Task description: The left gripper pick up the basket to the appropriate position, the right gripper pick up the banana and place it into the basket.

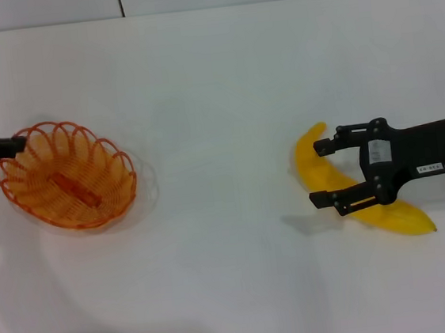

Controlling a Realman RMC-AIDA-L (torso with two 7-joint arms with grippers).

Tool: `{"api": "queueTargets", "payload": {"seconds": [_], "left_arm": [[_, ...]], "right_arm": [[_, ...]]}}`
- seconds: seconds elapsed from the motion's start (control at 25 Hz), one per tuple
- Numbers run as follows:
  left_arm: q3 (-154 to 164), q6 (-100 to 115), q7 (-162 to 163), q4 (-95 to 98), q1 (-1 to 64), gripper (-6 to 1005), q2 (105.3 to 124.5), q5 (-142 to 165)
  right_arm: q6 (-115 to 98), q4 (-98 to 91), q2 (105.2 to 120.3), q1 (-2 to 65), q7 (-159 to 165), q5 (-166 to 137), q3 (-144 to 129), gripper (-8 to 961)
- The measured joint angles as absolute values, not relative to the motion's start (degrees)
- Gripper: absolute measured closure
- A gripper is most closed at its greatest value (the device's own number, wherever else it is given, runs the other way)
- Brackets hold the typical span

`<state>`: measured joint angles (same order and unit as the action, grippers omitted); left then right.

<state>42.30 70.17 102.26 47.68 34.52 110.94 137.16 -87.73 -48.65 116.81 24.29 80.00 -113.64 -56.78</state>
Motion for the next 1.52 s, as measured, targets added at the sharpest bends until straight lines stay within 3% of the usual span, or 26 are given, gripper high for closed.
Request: {"api": "queueTargets", "payload": {"seconds": [1.52], "left_arm": [[42.41,61.17,96.77,38.49,37.27,362,113.44,136.94]], "right_arm": [[-87.87,-48.60,116.84,24.68,81.10,-113.64,-56.78,70]]}}
